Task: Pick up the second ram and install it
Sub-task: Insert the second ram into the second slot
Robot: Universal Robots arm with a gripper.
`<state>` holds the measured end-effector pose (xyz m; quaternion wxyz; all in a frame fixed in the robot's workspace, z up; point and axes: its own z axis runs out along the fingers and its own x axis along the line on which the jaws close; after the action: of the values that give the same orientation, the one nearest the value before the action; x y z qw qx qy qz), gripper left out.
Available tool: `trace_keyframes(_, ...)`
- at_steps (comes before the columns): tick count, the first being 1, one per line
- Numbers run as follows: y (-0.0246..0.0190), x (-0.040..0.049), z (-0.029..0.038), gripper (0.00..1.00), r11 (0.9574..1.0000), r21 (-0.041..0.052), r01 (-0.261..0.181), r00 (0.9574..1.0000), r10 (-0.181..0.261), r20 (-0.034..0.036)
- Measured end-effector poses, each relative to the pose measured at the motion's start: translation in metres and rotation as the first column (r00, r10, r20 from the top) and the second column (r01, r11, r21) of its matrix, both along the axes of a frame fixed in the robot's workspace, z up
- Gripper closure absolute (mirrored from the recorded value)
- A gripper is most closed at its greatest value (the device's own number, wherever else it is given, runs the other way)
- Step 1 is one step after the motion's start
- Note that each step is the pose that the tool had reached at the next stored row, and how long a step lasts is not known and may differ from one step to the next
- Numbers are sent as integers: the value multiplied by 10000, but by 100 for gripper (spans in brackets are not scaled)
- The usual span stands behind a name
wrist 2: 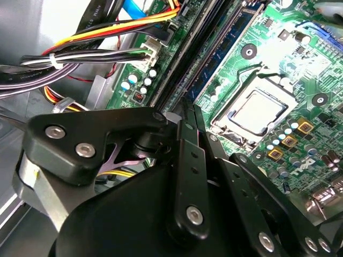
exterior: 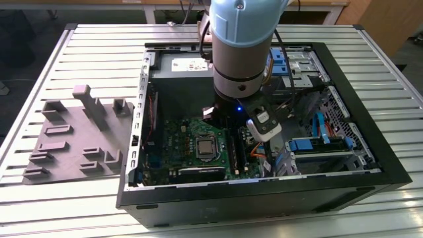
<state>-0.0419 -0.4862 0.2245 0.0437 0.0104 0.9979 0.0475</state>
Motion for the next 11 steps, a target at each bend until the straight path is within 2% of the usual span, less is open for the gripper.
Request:
trace_keyframes(5, 0, 0, 0, 89, 10000, -64, 0, 10000, 0, 0)
trace_keyframes(11, -9, -1, 0, 89, 10000, -66, 1, 10000, -1, 0)
